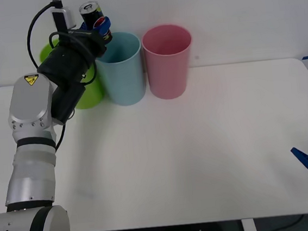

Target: Grasp the object on the table and drop it into the matching bin: aluminum can to the light blue bin, PET bottle to the pink bin.

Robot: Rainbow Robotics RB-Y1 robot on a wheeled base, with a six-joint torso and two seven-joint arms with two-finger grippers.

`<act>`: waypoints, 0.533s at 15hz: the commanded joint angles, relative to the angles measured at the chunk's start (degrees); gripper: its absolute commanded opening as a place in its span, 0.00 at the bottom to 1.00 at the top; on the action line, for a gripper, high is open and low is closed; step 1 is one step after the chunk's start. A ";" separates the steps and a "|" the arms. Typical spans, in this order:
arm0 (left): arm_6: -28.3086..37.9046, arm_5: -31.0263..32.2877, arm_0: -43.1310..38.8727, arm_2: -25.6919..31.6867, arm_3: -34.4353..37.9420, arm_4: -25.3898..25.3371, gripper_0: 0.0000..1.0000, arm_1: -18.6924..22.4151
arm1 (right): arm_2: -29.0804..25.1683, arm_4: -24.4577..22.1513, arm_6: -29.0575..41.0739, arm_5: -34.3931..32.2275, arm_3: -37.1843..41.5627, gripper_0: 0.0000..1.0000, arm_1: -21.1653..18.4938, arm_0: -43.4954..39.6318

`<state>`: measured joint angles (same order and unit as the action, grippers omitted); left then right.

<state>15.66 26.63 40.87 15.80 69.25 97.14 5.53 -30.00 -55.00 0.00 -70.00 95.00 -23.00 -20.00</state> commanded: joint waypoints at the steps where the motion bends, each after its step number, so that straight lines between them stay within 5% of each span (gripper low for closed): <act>1: -0.37 -2.46 4.74 0.19 -6.23 2.00 0.00 0.01 | 0.00 0.00 0.00 0.00 0.00 1.00 0.00 0.00; 8: -0.81 -6.68 10.02 -0.07 -13.17 4.37 0.00 -0.34 | 0.00 0.00 0.00 0.00 0.00 1.00 0.00 0.00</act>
<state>14.85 20.07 50.87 15.76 56.08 101.38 5.37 -30.00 -55.00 0.00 -70.00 95.00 -23.00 -20.00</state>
